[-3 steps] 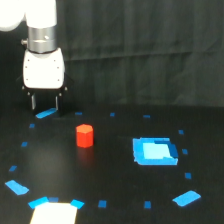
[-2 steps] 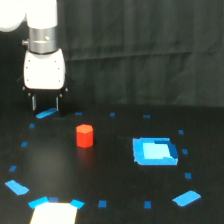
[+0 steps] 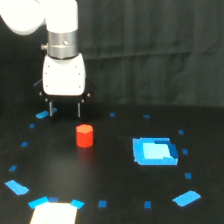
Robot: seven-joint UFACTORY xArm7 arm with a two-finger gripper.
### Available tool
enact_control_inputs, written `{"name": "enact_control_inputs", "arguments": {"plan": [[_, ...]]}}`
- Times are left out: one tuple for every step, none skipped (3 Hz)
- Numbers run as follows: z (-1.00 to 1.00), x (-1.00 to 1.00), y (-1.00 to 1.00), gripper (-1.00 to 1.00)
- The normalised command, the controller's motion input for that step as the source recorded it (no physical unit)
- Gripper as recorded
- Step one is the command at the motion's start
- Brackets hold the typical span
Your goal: Pick up the red object from the table
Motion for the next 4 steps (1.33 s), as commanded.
{"name": "enact_control_inputs", "arguments": {"plan": [[0.04, 0.55, -1.00, 0.99], [-0.25, 0.33, -1.00, 0.70], [-0.35, 0.00, -0.81, 1.00], [0.13, -0.14, 0.28, -0.87]]}}
